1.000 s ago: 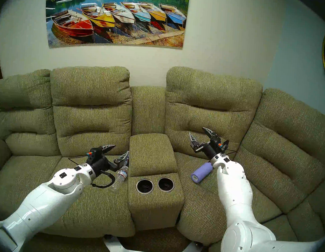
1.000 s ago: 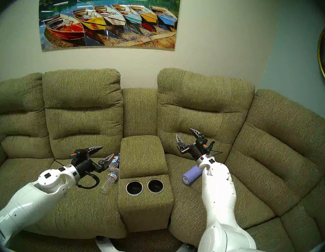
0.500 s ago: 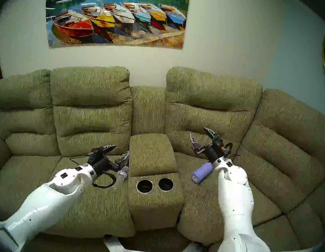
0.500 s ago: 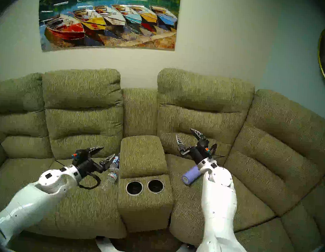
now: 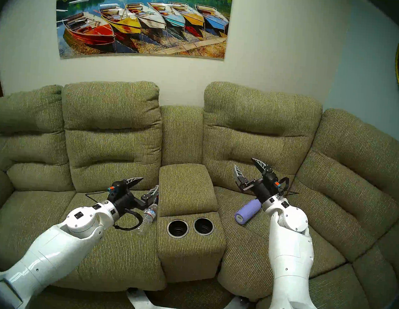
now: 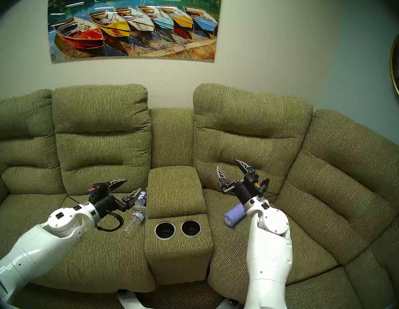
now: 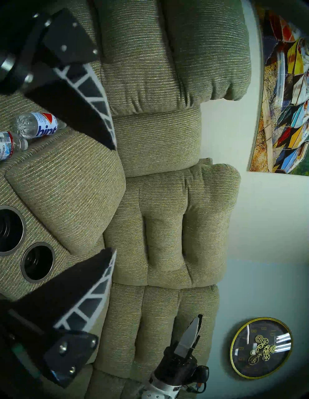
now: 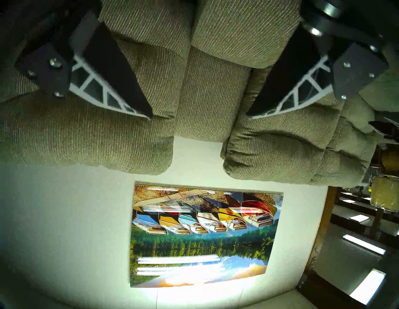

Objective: Take bottles out of cup holder

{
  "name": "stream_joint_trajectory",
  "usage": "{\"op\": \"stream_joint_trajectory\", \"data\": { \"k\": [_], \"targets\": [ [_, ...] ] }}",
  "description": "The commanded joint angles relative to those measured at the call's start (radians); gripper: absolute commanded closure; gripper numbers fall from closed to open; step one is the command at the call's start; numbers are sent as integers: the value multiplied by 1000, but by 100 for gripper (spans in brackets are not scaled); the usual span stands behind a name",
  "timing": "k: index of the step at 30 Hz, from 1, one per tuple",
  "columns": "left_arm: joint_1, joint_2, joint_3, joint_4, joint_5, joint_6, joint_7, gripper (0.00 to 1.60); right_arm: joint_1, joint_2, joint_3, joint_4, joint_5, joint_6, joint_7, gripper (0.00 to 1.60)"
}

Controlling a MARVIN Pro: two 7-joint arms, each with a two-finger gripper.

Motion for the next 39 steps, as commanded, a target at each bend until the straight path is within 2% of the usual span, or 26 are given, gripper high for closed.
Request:
{"op": "stream_joint_trajectory", "data": {
  "k": [1,18,39],
  "targets": [
    [-1,4,-7,-25,3,-8,3,0,-39,-18,-17,-111,-14,66,-25,0],
    [3,8,-7,-32,5,-7,13,0,-162,11,-112,-335,-45,301,-167,0],
    [3,10,-4,-33,3,-8,16,0,-173,14,-124,-357,-49,334,-197,0]
  ]
}}
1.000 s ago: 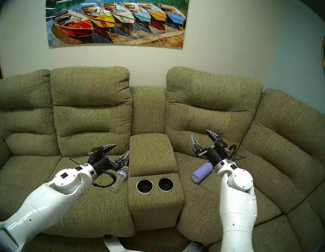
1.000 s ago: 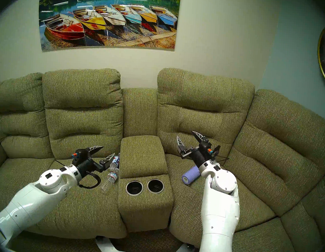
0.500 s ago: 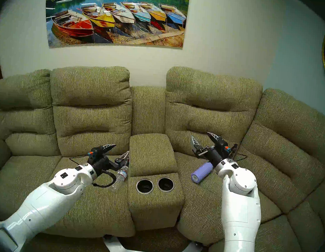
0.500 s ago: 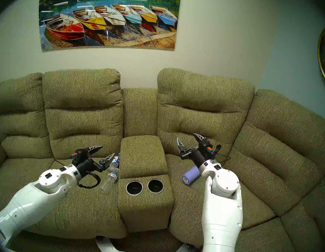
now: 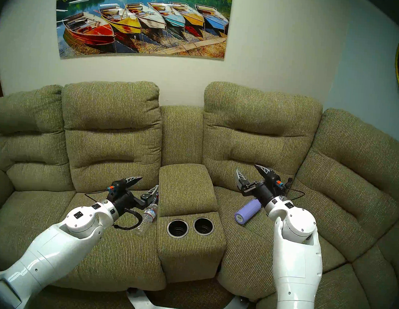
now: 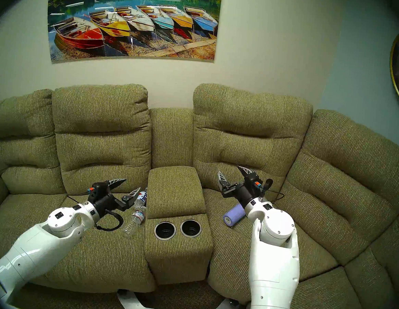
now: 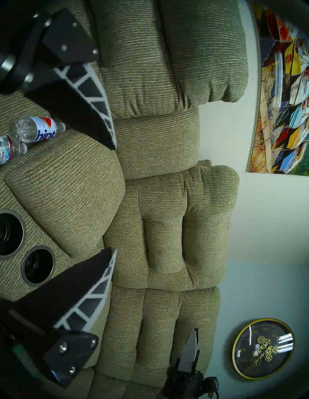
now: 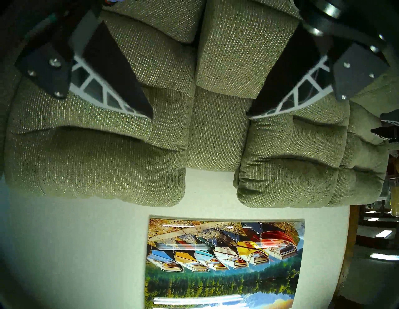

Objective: Take bottles out of cup holder

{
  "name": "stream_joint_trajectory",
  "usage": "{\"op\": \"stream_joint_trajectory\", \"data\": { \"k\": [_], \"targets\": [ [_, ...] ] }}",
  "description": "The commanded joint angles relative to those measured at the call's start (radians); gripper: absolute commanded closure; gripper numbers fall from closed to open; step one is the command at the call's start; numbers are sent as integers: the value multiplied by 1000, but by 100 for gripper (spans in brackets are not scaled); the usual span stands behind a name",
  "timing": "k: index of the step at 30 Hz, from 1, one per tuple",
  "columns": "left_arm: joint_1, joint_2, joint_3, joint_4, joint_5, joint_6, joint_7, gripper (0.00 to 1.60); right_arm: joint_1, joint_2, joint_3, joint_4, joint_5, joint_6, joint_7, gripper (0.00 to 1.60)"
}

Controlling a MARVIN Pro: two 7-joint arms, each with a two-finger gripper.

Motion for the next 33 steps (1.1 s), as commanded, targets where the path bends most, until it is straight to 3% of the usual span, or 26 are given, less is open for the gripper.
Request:
{"op": "stream_joint_trajectory", "data": {
  "k": [1,33],
  "targets": [
    [-2,0,-5,-21,-3,-8,-3,0,10,-4,-9,-29,3,-11,0,0],
    [-2,1,-3,-21,-5,-9,-2,0,10,-4,-9,-29,3,-11,0,0]
  ]
}}
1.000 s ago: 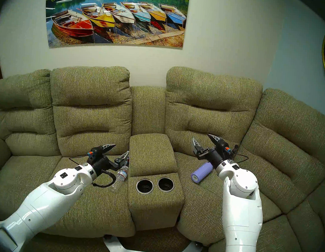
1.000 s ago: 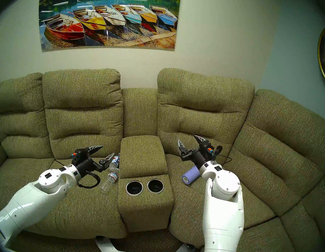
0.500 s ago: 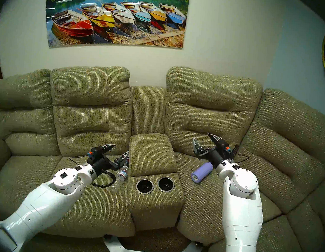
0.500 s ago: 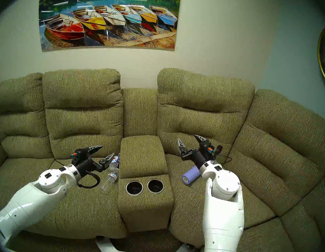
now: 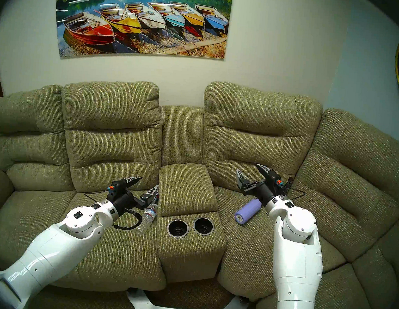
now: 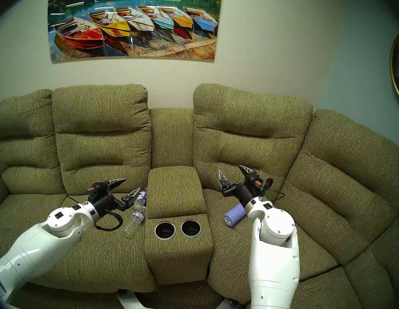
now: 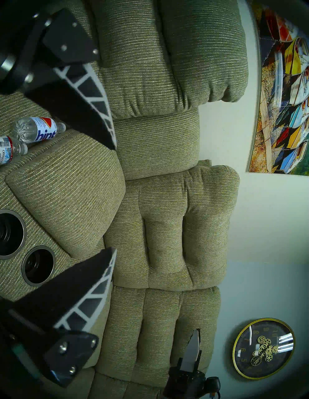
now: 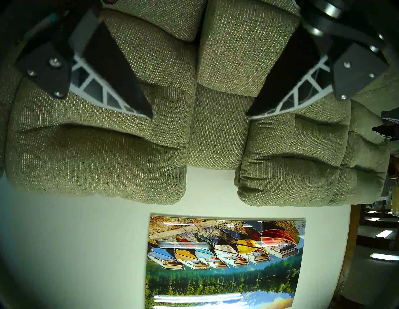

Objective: Take bottles out of cup holder

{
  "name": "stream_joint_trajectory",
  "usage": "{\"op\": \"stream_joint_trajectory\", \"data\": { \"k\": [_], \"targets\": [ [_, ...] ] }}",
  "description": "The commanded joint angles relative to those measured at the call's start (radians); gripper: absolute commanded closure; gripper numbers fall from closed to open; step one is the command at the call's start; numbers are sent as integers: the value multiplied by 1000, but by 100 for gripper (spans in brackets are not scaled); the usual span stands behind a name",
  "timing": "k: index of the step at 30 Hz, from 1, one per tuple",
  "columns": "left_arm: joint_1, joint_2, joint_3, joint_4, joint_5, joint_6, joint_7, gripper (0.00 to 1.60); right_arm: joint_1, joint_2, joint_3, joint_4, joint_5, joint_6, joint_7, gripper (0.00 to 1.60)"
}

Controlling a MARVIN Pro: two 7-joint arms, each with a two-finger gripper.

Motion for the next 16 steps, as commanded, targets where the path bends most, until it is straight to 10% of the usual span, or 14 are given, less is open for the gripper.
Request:
{"op": "stream_joint_trajectory", "data": {
  "k": [1,16],
  "targets": [
    [-2,-1,-5,-20,-3,-9,-2,0,10,-3,-8,-25,3,-7,3,0],
    [-2,-1,-4,-20,-3,-9,-2,0,10,-4,-7,-25,2,-7,3,0]
  ]
}}
